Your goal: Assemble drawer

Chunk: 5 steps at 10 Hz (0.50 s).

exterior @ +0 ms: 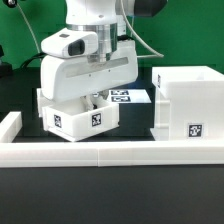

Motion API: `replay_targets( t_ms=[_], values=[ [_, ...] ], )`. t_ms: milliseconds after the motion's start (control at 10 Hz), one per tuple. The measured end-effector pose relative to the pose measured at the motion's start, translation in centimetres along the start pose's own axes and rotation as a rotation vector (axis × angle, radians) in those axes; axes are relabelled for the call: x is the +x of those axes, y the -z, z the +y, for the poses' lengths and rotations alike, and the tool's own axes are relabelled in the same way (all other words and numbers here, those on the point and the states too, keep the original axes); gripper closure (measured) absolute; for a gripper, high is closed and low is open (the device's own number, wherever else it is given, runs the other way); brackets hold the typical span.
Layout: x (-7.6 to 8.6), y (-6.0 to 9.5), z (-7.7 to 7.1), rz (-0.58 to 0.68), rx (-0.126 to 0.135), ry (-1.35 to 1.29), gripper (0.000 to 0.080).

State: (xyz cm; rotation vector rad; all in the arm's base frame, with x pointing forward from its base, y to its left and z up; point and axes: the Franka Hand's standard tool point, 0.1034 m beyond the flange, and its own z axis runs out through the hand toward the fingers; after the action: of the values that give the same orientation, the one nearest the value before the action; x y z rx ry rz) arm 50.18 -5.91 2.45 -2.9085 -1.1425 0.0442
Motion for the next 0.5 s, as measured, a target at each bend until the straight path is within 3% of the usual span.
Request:
replay_targets(
  t_ms=[500],
  values=[
    [0.01, 0.0, 0.1, -0.018, -0.012, 0.366, 0.0756]
  ],
)
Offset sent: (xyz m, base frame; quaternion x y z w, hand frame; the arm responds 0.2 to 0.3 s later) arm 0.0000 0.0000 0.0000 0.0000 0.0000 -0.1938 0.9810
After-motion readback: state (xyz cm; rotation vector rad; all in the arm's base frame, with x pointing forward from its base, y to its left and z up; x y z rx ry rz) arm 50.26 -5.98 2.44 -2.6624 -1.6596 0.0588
